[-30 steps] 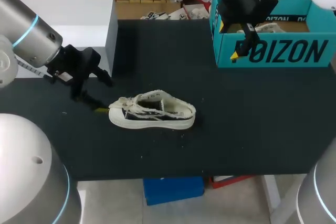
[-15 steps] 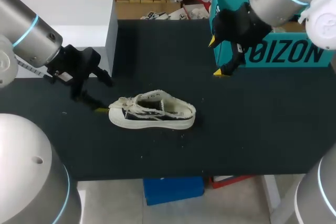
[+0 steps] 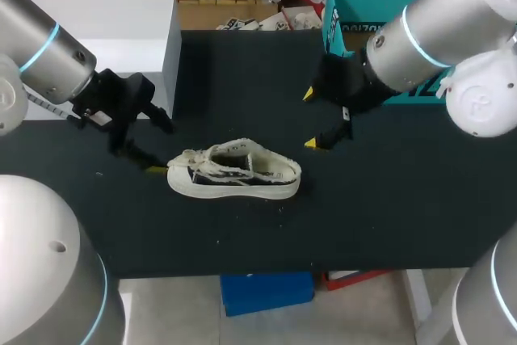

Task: Take the shoe out of the shoebox, open the shoe tongue, remove and reinsert the insole, then place the shoe into the shoebox

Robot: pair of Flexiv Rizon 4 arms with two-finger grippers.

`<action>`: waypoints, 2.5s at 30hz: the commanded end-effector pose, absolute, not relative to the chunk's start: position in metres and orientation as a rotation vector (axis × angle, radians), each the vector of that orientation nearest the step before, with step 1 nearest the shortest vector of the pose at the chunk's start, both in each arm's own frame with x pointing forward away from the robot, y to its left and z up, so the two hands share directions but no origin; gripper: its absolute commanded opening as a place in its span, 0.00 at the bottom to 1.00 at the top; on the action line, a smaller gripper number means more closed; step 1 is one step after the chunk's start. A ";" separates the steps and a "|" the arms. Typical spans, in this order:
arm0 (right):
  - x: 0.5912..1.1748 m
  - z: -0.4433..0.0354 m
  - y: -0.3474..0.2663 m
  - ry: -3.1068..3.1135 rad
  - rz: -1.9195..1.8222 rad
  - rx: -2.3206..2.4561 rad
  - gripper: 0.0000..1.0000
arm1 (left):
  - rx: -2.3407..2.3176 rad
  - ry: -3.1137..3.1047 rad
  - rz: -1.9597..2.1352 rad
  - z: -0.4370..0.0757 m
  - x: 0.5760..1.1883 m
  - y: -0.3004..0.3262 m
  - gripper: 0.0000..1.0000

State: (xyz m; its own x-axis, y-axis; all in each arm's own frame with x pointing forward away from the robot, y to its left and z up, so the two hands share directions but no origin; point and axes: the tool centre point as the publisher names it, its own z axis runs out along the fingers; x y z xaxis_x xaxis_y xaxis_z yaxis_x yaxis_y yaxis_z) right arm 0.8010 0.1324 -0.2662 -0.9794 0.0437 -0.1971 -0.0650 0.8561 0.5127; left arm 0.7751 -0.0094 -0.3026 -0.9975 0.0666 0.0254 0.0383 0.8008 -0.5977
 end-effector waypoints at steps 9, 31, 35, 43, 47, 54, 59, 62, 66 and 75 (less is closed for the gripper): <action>0.794 -0.309 0.153 2.792 0.901 0.026 1.00 | -0.087 -2.941 0.974 -0.304 0.775 -0.010 1.00; 0.794 -0.342 0.158 2.767 1.057 0.093 1.00 | -0.087 -2.941 0.974 -0.304 0.775 -0.010 1.00; 0.794 -0.351 0.160 2.751 1.097 0.117 1.00 | -0.087 -2.941 0.974 -0.304 0.775 -0.010 1.00; 0.793 -0.370 0.167 2.711 1.210 0.167 1.00 | -0.087 -2.941 0.974 -0.304 0.775 -0.010 1.00; 0.791 -0.379 0.169 2.701 1.253 0.176 1.00 | -0.087 -2.941 0.974 -0.304 0.775 -0.010 1.00; 0.793 -0.388 0.169 2.691 1.300 0.181 1.00 | -0.087 -2.941 0.974 -0.304 0.775 -0.010 1.00; 0.797 -0.393 0.168 2.687 1.324 0.177 1.00 | -0.087 -2.941 0.974 -0.304 0.775 -0.010 1.00; 0.799 -0.396 0.168 2.690 1.333 0.173 1.00 | -0.087 -2.941 0.974 -0.304 0.775 -0.010 1.00; 0.801 -0.400 0.170 2.691 1.348 0.171 1.00 | -0.087 -2.941 0.974 -0.304 0.775 -0.010 1.00; 0.801 -0.410 0.177 2.687 1.389 0.176 1.00 | -0.087 -2.941 0.974 -0.304 0.775 -0.010 1.00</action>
State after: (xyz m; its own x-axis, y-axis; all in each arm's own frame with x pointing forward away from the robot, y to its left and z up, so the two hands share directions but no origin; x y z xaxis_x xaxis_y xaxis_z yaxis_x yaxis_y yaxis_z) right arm 0.7998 0.1729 -0.4031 -0.9874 0.1517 -0.0458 0.0517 0.5818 0.8117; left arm 0.7751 -0.0095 -0.3027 -0.9975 0.0666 0.0254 0.0383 0.8007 -0.5978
